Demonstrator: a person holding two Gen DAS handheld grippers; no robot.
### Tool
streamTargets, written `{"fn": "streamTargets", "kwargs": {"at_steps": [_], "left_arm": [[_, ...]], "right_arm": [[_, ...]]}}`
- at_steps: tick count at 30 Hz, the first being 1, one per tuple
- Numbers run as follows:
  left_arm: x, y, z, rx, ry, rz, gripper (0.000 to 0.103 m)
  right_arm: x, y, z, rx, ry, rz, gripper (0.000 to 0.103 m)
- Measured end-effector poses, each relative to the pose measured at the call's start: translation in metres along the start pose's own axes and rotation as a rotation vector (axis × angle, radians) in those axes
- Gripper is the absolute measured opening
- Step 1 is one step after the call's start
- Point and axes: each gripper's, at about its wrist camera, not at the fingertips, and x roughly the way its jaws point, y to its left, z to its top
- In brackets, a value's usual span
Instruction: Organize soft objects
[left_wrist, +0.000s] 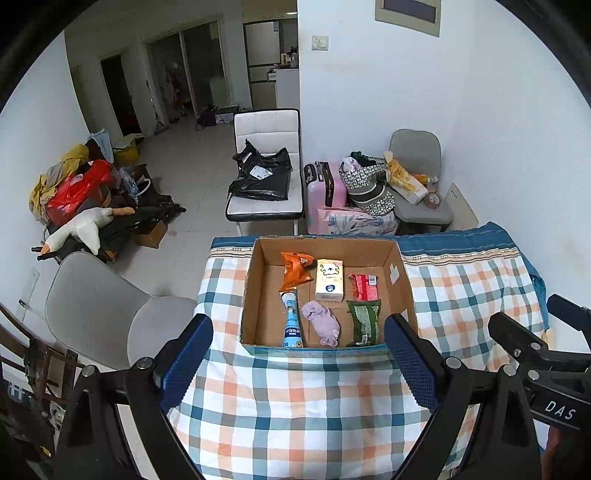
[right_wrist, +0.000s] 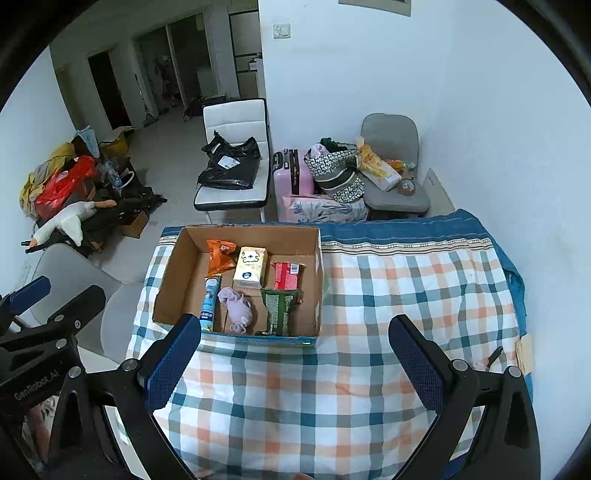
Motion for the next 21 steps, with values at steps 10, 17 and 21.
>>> {"fn": "streamTargets", "kwargs": {"at_steps": [10, 17, 21], "left_arm": [[0.005, -0.001, -0.003, -0.008, 0.023, 0.001, 0.095], [0.005, -0.001, -0.003, -0.007, 0.022, 0.0, 0.095], [0.005, 0.0, -0.003, -0.008, 0.022, -0.001, 0.095]], "right_arm": [[0.005, -0.008, 0.003, 0.007, 0.013, -0.016, 0.103], [0.003, -0.011, 0.002, 0.007, 0.005, -0.025, 0.103], [0.0, -0.012, 0.001, 0.011, 0.0, -0.024, 0.103]]}}
